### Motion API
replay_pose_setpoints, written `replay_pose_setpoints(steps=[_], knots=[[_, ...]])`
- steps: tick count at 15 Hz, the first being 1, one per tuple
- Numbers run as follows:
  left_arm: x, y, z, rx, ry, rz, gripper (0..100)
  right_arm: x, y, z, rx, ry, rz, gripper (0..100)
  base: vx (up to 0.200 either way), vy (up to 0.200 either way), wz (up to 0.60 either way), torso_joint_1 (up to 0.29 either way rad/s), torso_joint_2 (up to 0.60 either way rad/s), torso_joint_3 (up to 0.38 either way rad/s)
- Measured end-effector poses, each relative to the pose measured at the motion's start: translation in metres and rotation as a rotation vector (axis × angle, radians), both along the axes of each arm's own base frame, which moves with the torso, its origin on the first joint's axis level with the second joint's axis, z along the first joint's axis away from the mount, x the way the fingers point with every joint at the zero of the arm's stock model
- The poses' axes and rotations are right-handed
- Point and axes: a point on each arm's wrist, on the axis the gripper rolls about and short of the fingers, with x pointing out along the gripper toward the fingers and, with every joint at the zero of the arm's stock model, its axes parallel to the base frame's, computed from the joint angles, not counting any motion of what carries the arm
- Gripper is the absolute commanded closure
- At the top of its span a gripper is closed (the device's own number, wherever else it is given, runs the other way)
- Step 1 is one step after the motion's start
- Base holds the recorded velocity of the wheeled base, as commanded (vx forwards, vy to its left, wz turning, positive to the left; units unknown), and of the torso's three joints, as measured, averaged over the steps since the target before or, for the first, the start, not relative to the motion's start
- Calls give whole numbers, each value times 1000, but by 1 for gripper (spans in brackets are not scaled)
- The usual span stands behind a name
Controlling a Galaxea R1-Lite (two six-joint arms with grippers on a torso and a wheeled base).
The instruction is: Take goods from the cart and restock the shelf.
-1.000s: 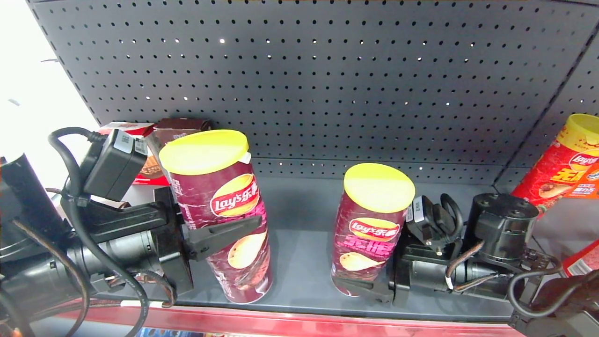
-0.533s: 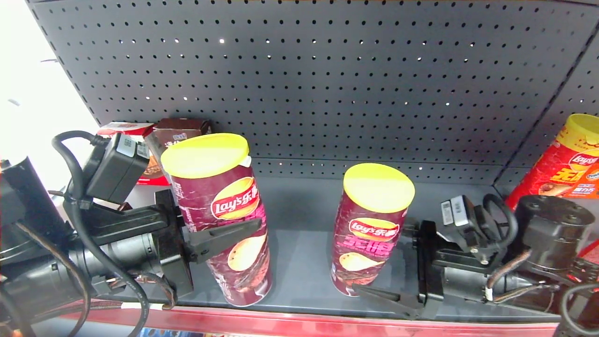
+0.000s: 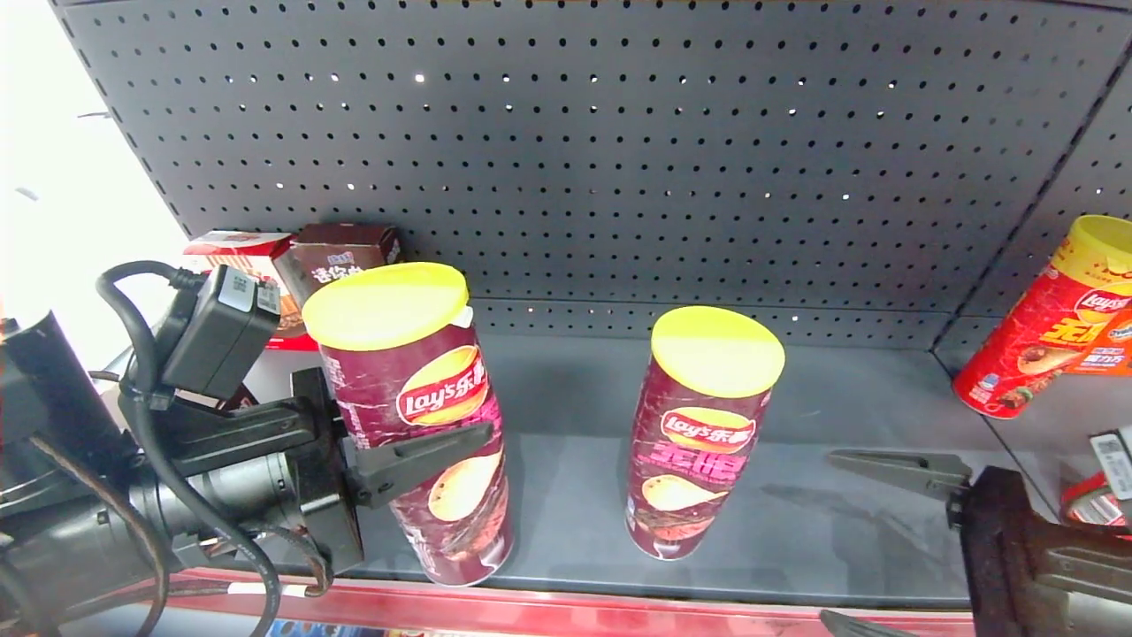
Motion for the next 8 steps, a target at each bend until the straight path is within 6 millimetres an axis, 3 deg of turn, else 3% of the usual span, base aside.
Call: replay_pose_setpoints(steps=[4, 8], knots=[[0, 0, 1, -2, -5, 0, 100, -42, -28, -4, -17, 40, -125, 0, 0, 0, 0, 0, 0, 0], [0, 0, 2, -4, -8, -4, 100, -90, -57, -22, 17, 84, -288, 0, 0, 0, 0, 0, 0, 0]])
